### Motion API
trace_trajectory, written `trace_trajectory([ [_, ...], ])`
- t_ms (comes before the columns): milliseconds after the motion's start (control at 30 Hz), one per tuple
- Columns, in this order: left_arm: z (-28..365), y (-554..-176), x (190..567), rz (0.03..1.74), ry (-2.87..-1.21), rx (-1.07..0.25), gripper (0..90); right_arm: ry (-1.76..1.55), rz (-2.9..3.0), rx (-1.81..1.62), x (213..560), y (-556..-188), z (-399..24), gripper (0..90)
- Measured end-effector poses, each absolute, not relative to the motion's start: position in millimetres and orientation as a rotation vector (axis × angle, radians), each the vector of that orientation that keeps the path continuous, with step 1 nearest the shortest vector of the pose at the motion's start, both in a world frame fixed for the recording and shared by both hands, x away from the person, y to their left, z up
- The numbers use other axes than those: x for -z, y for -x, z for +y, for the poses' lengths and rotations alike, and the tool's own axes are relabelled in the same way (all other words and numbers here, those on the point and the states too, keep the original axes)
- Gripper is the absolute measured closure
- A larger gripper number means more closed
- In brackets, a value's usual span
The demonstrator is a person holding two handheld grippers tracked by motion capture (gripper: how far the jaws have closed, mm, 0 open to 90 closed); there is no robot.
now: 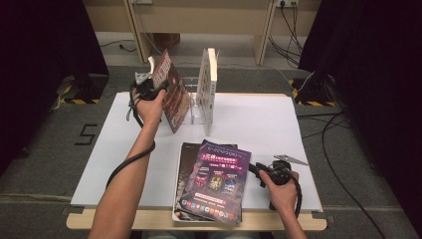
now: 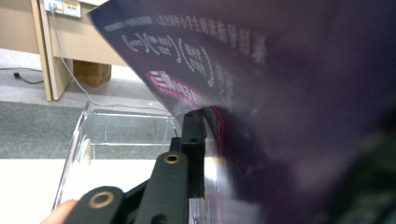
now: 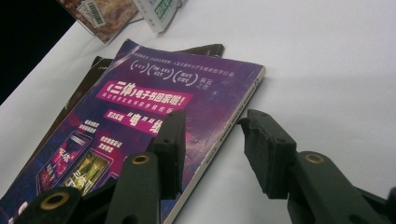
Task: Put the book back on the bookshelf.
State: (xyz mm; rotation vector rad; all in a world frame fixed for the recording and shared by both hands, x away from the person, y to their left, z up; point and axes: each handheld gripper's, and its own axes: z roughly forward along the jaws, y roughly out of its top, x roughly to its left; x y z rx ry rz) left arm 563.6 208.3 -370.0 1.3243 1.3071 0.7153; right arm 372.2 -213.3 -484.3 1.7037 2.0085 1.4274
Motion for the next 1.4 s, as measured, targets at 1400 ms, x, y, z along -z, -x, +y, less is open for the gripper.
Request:
trace_trajectory([
  [1400, 217, -556, 381, 1.307, -1.314, -0.836, 72.1, -1.698, 2.021, -1.413, 484, -371, -214, 58.9],
])
